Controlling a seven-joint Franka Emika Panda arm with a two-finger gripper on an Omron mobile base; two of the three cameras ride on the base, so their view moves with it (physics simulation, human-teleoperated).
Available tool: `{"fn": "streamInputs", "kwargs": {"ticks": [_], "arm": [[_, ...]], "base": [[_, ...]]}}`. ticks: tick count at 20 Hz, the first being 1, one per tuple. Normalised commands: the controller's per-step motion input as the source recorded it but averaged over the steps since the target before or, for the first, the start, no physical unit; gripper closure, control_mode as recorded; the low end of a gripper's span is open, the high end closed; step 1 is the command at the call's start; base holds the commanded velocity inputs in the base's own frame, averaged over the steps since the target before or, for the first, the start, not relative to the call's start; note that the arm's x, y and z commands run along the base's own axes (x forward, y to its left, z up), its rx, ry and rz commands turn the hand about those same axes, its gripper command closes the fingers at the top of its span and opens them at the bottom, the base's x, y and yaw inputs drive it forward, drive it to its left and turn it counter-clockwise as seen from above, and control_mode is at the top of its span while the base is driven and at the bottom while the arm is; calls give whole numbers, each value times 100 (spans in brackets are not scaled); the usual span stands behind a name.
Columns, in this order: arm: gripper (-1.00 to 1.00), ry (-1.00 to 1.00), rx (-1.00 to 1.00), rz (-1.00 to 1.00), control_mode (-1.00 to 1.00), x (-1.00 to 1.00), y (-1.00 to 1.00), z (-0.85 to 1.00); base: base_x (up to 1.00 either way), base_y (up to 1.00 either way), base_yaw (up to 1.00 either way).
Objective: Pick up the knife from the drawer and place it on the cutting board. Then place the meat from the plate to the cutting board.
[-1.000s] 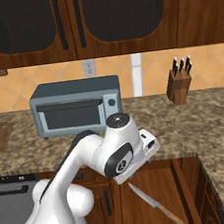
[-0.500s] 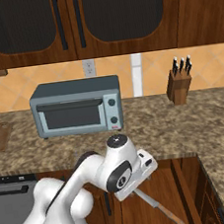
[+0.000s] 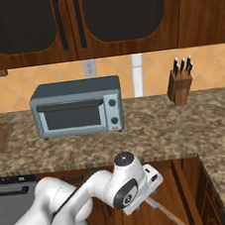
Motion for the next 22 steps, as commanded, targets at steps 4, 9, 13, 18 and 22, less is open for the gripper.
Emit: {"fn": "streamInputs", "kwargs": {"ticks": [4,9,13,18,22], "arm": [[-100,4,7,0,-100,8,-9,-15],[-100,6,8,0,-100,17,-23,-18],[-100,4,8,0,-100,30,-32,-24],[-100,4,4,0,-100,24,-20,-18],[-100,0,0,0,-100,0,0,0]], "base": [[0,0,0],[0,0,0],[0,0,0],[0,0,0],[0,0,0]]}}
